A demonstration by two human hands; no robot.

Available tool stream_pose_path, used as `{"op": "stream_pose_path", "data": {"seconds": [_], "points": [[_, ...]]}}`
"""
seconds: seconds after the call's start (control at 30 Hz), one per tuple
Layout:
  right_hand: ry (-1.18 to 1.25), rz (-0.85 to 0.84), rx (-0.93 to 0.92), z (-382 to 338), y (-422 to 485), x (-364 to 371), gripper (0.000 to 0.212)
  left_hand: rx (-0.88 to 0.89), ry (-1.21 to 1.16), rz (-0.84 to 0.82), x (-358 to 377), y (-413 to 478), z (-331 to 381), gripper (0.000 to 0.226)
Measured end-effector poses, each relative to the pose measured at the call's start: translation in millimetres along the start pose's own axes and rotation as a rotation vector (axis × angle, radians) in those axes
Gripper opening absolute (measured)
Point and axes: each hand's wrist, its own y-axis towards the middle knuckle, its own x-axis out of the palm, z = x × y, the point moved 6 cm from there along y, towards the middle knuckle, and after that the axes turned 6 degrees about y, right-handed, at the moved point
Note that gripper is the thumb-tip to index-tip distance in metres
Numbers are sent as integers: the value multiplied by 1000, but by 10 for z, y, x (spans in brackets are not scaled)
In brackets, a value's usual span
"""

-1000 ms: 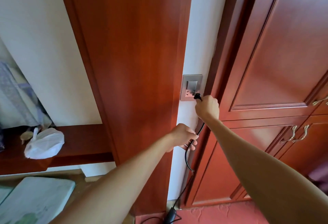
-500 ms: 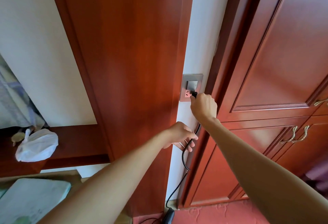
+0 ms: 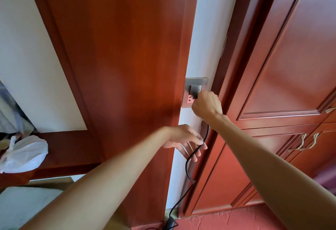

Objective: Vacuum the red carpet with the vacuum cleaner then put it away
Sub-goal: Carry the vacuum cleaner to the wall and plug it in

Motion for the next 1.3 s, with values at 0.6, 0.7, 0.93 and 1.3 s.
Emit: {"op": "stream_pose_path", "data": {"seconds": [0.6, 0.7, 0.93, 1.3], "points": [[-64, 68, -2, -48, -31, 112, 14, 2, 109, -205, -39, 231, 108, 21], [9, 114, 36, 31, -34, 201, 13, -11, 97, -176, -69, 175, -19, 21], [37, 74, 18, 79, 20, 95, 28, -8, 50, -40, -193, 18, -150, 20], [90, -92, 24, 36, 50, 239, 25, -20, 20, 22, -270, 32, -194, 21]]}}
